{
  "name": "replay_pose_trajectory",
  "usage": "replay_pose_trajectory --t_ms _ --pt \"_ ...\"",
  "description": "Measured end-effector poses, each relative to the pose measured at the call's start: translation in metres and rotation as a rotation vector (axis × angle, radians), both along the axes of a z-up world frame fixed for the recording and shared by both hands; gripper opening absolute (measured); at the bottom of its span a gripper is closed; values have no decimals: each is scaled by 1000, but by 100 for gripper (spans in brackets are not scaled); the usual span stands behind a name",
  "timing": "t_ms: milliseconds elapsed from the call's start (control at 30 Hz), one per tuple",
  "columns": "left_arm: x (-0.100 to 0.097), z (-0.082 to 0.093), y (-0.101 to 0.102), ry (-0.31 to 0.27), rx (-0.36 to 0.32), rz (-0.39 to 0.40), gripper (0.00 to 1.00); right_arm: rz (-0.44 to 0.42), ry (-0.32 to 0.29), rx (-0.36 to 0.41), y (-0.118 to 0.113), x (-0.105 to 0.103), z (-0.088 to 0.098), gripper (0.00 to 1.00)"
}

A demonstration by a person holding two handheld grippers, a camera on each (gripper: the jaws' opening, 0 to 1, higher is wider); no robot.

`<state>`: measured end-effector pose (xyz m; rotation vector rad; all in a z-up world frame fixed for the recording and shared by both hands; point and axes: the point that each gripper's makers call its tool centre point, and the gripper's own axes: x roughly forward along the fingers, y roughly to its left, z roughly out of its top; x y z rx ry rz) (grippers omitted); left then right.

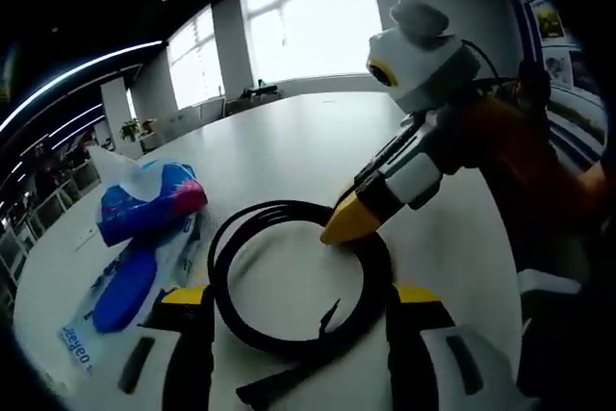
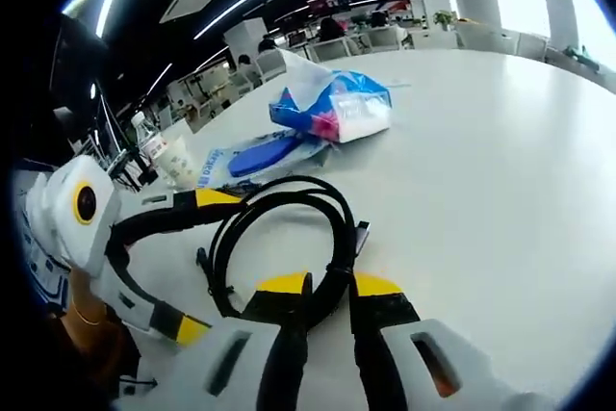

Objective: Arrange the tabletop items into an orderly group along one side of the table until the central work area is clear of visible clutter.

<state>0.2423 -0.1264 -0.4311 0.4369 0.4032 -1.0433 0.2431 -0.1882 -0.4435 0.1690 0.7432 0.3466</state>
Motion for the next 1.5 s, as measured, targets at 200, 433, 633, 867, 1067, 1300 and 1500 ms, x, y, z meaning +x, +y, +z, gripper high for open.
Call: replay_pose_trajectory --t_ms 200,433,633,867,1067,1300,1500 --pt "1 -1 -2 4 3 -4 72 -1 -3 -3 -1 -1 1 14" --pt "0 -1 -1 8 11 -6 72 24 -11 -34 1 -2 1 14" --pt "0 0 2 16 4 1 73 41 -25 -38 1 -2 1 15" --pt "-1 8 6 12 -39 6 85 73 -81 -74 1 -3 4 32" --pt "3 12 18 -1 -42 33 86 66 -125 -91 -5 -1 16 29" --pt "3 19 21 -14 -59 39 88 83 -126 -98 -4 -2 17 31" --pt "7 31 25 -7 -111 66 92 124 -184 -163 -3 0 23 41"
